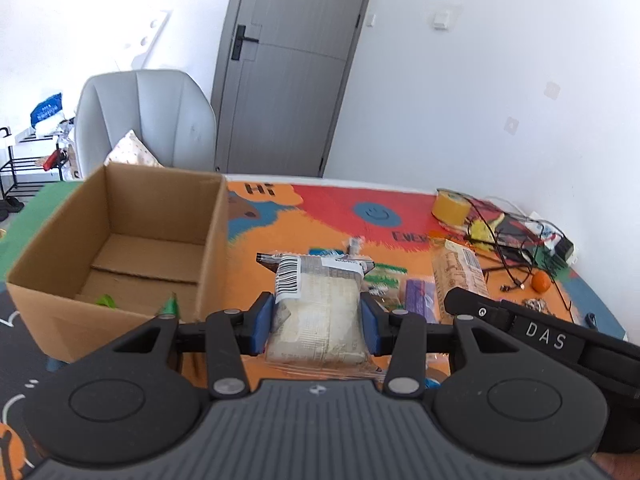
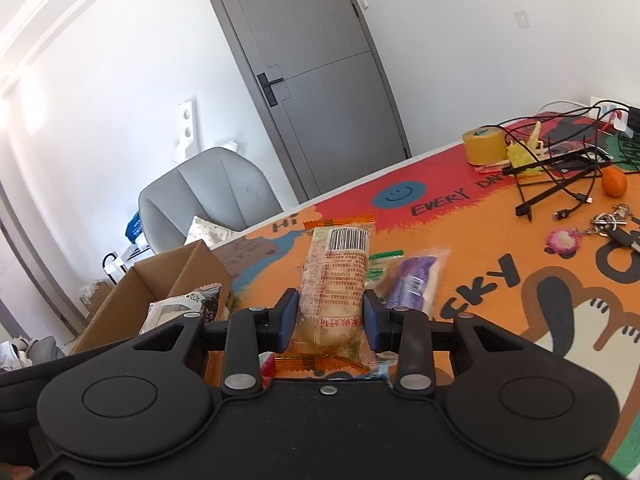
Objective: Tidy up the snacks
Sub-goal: 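Carry both bread packets into the cardboard box and open both tools, then grasp the red-and-white bar with the left tool while the right tool grasps the blue packet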
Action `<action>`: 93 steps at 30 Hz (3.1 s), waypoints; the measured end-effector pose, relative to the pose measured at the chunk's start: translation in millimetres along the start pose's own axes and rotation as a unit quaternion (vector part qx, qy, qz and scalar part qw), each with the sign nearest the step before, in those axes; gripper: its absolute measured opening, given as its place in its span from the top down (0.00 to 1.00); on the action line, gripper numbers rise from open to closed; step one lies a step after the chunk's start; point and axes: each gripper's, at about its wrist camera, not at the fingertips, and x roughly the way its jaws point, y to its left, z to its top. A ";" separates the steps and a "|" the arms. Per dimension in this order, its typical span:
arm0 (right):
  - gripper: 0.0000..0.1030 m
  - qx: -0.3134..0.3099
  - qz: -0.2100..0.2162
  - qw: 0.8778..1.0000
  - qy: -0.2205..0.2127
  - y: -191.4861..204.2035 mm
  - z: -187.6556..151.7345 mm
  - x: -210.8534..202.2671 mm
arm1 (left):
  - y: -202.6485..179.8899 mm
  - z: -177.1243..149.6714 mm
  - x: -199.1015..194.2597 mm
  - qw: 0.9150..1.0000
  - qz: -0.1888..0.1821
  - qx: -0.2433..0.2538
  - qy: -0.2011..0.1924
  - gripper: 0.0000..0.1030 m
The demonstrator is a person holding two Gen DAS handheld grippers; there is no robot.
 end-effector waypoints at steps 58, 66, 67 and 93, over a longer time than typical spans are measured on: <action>0.48 -0.033 0.134 0.990 0.039 148.7 7.8 87.8 | 151.8 50.5 -25.4 0.986 0.112 -0.115 -0.051 0.31; 0.39 -0.023 0.105 0.994 0.032 126.7 5.8 67.0 | 140.9 42.1 -31.0 0.986 0.110 -0.116 -0.048 0.18; 0.36 -0.024 0.100 0.994 0.029 123.4 6.0 63.9 | 137.7 41.1 -31.1 0.987 0.107 -0.114 -0.046 0.17; 0.31 0.007 0.000 1.000 0.007 5.7 6.4 -12.0 | 23.3 12.3 -24.3 1.000 0.001 -0.012 -0.010 0.11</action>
